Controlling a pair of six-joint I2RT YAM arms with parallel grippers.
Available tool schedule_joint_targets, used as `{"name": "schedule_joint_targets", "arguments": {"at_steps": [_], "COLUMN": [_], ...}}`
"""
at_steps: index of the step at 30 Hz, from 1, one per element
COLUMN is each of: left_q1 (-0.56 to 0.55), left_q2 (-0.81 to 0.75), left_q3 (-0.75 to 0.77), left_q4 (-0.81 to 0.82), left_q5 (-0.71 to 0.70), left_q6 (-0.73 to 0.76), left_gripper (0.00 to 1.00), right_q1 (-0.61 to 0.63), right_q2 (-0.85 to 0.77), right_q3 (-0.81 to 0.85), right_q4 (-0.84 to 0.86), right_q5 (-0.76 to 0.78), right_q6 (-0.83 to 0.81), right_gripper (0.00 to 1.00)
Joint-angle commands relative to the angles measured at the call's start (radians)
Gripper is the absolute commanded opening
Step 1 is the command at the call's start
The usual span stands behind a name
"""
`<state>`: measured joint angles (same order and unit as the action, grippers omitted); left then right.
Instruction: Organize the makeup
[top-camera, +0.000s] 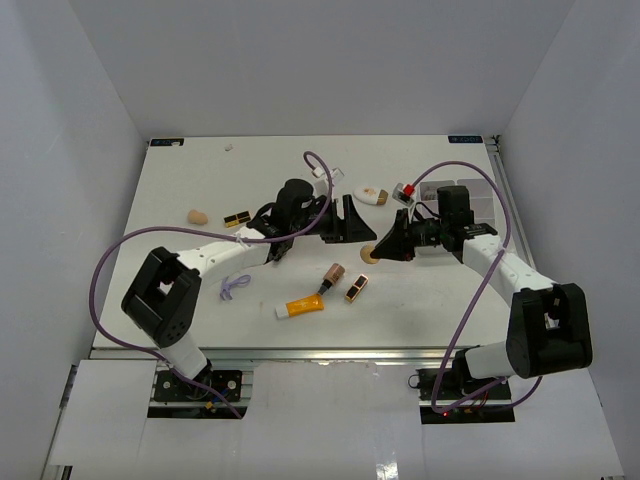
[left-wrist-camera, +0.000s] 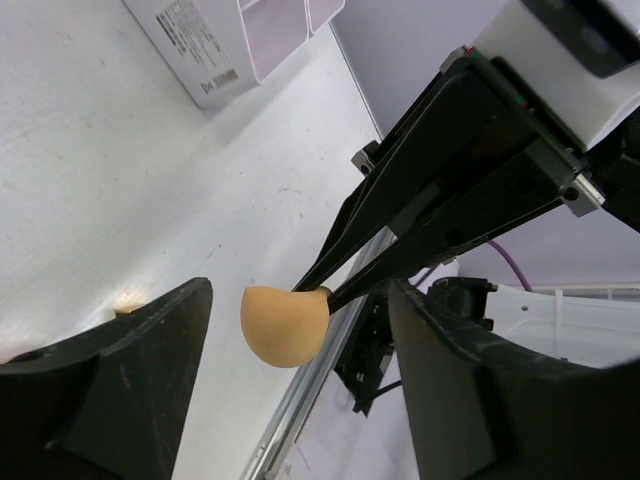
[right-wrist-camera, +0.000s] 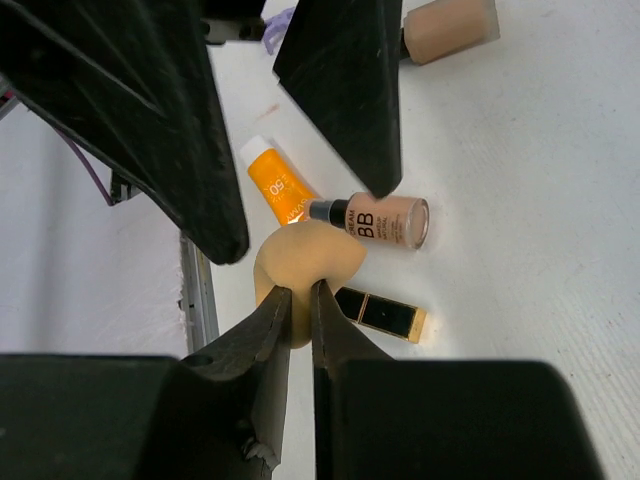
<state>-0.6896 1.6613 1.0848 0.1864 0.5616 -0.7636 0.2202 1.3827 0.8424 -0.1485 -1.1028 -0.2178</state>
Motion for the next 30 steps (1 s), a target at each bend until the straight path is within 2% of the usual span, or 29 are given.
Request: {"name": "schedule_joint_targets", "arguments": {"at_steps": [1,2,4,8,10,15,18,25,30], "left_q1": [0.022,0.029,0.051,0.108,0.149,0.208,0.211,0.213,0.213], "left_q2": [-0.075,-0.092,-0.133,-0.247,-0.316,-0.474,-0.546,-0.574,-0.571], "left_q3": [0.094,0.111,0.134,0.106,0.045,-0.142,-0.230,-0.235,-0.238], "left_q4": [-0.072,-0.109,-0.185,-0.312,-0.342,-0.312,-0.266,-0.276,-0.272], "left_q5": [-0.075,-0.096,-0.196,-0.326,-0.383,-0.623,-0.687,-0.699,-0.678], "left_q6": [0.116,0.150,0.207,0.372,0.422,0.556,0.568,0.582,0.575], "left_gripper": [0.84,0.85,0.94,0.98,0.98,0.98,0.98,0.98,0.98], "right_q1": [-0.038,-0.049,-0.070,-0.122,-0.142,-0.145,-0.145,-0.147,-0.147], "right_q2": [-0.042,-0.053,-0.077,-0.148,-0.184,-0.195,-0.153,-0.076,-0.034], "right_q3": [0.053,0.058,0.061,0.053,0.032,0.034,0.069,0.113,0.123], "right_q4": [-0.073,-0.085,-0.088,-0.074,-0.045,0.010,0.010,-0.004,0.051], "right_q5": [0.006,0.030,0.145,0.493,0.594,0.950,1.100,1.256,1.255], "right_q6": [-0.068,-0.078,-0.080,-0.032,0.016,0.178,0.257,0.338,0.335], "right_gripper": [0.08,0.08,0.08,0.08,0.08,0.08,0.08,0.08,0.08]}}
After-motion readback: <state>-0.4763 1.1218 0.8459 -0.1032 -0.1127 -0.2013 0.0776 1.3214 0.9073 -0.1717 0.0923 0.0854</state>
